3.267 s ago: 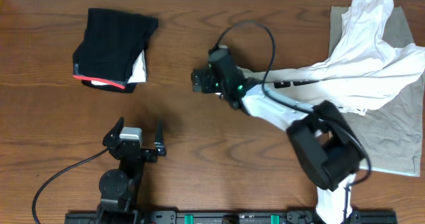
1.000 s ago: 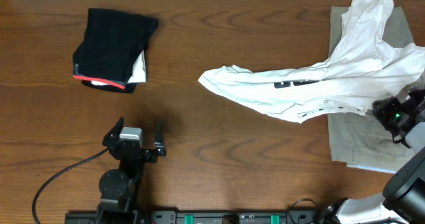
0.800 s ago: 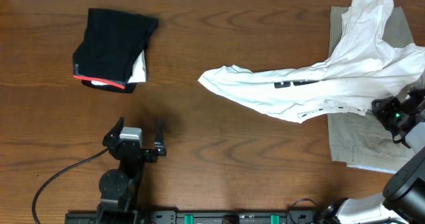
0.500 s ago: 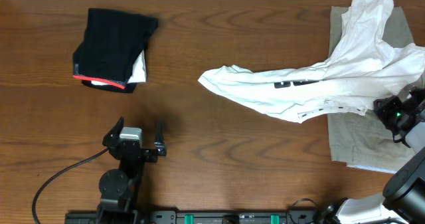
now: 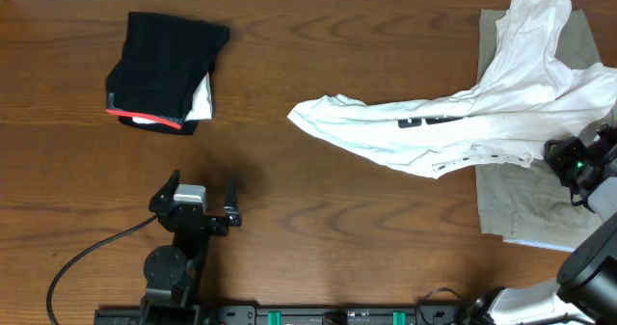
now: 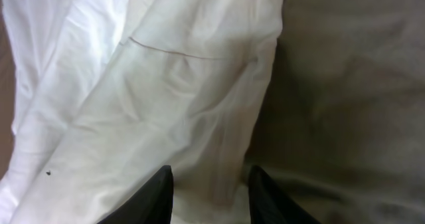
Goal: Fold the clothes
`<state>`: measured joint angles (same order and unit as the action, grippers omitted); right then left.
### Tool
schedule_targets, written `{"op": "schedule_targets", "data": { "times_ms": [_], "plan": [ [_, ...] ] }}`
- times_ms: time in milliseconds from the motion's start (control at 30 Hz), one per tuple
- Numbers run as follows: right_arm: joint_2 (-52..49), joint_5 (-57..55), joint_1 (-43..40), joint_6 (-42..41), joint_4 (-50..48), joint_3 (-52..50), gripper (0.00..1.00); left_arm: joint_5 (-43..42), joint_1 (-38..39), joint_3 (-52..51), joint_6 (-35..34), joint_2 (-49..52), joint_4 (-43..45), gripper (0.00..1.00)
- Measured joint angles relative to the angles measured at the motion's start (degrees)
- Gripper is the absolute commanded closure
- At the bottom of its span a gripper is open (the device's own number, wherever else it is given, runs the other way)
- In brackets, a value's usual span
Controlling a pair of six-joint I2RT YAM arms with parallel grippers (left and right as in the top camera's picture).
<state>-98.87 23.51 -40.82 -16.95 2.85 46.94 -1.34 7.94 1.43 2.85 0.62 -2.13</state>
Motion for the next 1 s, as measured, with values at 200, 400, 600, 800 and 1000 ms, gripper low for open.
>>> {"op": "schedule_targets", "data": {
  "times_ms": [200, 400, 600, 800, 1000],
  "plan": [
    [-4.0, 0.3, 0.0, -0.5, -1.8, 0.0, 0.82, 0.0, 0.0, 0.0, 0.0, 0.0, 0.0, 0.02],
    [-4.7, 4.0, 0.0, -1.5, -3.9, -0.1, 0.95, 0.0, 0.0, 0.0, 0.0, 0.0, 0.0, 0.02],
    [0.1, 6.3, 0.0, -1.7, 0.0, -0.1, 0.99, 0.0, 0.0, 0.0, 0.0, 0.0, 0.0, 0.02],
    [12.0, 7.2, 0.5, -2.2, 11.5, -0.1, 0.99, 0.0, 0.0, 0.0, 0.0, 0.0, 0.0, 0.02],
    [21.8, 6.6, 3.5, -2.7, 30.0, -0.1, 0.99, 0.0, 0.0, 0.0, 0.0, 0.0, 0.0, 0.02]
  ]
}}
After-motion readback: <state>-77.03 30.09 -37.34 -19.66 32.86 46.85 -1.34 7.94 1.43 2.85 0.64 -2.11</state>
